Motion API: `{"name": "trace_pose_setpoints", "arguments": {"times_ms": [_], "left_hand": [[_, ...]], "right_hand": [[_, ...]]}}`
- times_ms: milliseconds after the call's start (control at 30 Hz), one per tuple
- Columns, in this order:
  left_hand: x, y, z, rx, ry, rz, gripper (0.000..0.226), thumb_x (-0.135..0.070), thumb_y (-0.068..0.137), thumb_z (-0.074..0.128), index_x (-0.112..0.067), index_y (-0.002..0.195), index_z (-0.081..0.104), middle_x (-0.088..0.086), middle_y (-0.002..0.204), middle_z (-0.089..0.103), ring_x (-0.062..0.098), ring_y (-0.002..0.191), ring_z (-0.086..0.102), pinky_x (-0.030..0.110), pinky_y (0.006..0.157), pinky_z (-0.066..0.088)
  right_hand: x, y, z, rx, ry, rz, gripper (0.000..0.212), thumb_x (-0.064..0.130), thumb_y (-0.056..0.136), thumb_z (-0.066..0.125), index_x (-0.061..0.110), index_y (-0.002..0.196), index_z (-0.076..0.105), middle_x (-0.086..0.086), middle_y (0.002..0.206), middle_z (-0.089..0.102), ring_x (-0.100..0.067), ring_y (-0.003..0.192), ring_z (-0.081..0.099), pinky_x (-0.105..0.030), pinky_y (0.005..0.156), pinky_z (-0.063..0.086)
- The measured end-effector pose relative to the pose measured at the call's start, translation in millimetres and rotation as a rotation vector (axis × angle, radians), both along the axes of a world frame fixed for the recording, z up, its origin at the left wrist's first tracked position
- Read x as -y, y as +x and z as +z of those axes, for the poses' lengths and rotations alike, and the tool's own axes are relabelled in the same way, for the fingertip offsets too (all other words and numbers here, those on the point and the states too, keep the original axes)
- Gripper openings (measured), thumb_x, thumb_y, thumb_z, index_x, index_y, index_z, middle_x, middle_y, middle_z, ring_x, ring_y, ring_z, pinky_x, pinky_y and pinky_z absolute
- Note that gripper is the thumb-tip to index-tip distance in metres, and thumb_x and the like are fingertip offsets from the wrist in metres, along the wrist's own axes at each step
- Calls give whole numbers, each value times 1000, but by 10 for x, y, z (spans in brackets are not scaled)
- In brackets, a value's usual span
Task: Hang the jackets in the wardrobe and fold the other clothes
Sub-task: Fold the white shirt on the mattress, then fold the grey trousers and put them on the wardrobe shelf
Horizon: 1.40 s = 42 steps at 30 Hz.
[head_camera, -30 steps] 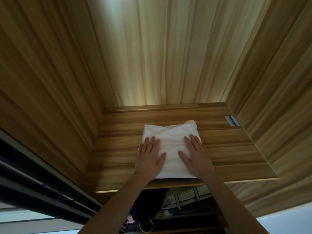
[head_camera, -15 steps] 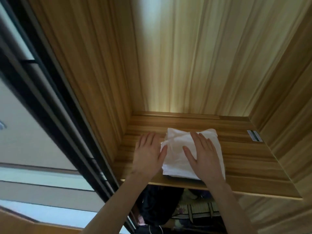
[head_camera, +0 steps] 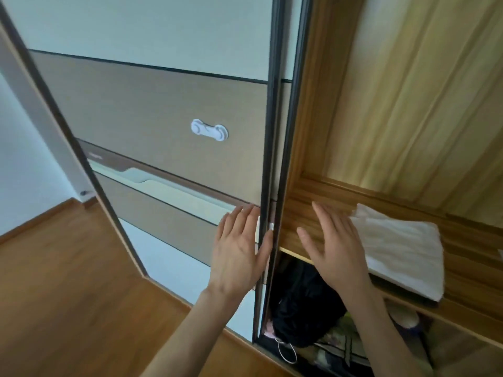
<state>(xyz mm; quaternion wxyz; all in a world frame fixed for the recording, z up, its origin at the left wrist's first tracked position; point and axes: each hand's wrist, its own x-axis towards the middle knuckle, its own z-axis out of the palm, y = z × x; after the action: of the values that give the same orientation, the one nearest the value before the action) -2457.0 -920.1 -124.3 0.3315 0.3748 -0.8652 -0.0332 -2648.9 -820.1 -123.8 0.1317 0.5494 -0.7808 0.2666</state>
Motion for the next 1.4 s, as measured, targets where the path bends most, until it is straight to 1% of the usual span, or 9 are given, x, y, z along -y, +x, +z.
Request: {"name": "trace_pose_setpoints", "arguments": {"times_ms": [133, 200, 333, 533, 700, 833, 967, 1133, 1400], "left_hand": [[34, 899, 72, -14, -14, 179, 58, -53, 107, 41, -15, 150, 53, 4, 156, 52, 25, 149, 42, 45, 125, 29], [36, 1381, 126, -20, -33, 278, 58, -52, 106, 41, -14, 149, 53, 5, 155, 53, 28, 148, 45, 48, 124, 31], [-1, 2316, 219, -1, -41, 460, 58, -51, 106, 40, -13, 148, 54, 7, 153, 55, 29, 146, 46, 52, 122, 37], [-77, 3508, 332, -33, -87, 709, 48, -37, 103, 58, -9, 143, 54, 13, 147, 59, 34, 143, 50, 54, 120, 38], [47, 4341, 314, -39, -78, 886, 50, -36, 103, 58, -10, 145, 53, 11, 150, 56, 30, 145, 45, 50, 122, 33], [328, 4797, 272, -22, -84, 974, 49, -38, 105, 56, -11, 146, 52, 9, 152, 54, 27, 147, 42, 49, 123, 31], [765, 5070, 313, -14, -110, 1027, 49, -38, 104, 58, -12, 145, 52, 8, 151, 55, 27, 146, 43, 48, 123, 30], [1305, 5302, 428, 4, -132, 1092, 50, -38, 103, 59, -11, 145, 53, 9, 149, 57, 27, 144, 46, 48, 122, 32], [1935, 5771, 432, 6, -160, 1173, 52, -43, 103, 49, -11, 143, 56, 8, 147, 59, 26, 142, 48, 48, 120, 35]], "right_hand": [[215, 694, 98, -5, -26, 168, 73, 67, 104, 34, 20, 159, 37, -1, 163, 41, -17, 154, 30, -34, 125, 20], [351, 1066, 141, -15, -56, 267, 70, 62, 105, 40, 16, 157, 41, -4, 160, 45, -20, 152, 35, -39, 125, 27], [626, 1832, 216, -58, -93, 429, 70, 59, 106, 39, 10, 155, 43, -9, 157, 50, -26, 150, 40, -50, 121, 35], [1076, 2853, 308, -85, -77, 610, 75, 66, 105, 28, 15, 159, 36, -6, 162, 43, -23, 154, 33, -45, 127, 25], [1585, 3635, 413, -96, -90, 758, 75, 68, 104, 28, 16, 157, 38, -8, 160, 46, -27, 151, 39, -47, 126, 27], [2062, 4161, 471, -85, -115, 854, 70, 62, 104, 41, 16, 158, 40, -4, 160, 46, -21, 153, 34, -44, 127, 26], [2674, 4541, 536, -83, -120, 922, 71, 63, 104, 39, 19, 159, 37, -1, 162, 43, -17, 154, 31, -35, 129, 14], [3429, 4895, 585, -60, -95, 993, 73, 67, 104, 35, 21, 160, 35, -2, 163, 43, -20, 154, 33, -44, 128, 24], [4356, 5517, 504, -103, -45, 1083, 75, 73, 102, 29, 24, 159, 37, 0, 161, 45, -20, 153, 36, -41, 127, 21]]}}
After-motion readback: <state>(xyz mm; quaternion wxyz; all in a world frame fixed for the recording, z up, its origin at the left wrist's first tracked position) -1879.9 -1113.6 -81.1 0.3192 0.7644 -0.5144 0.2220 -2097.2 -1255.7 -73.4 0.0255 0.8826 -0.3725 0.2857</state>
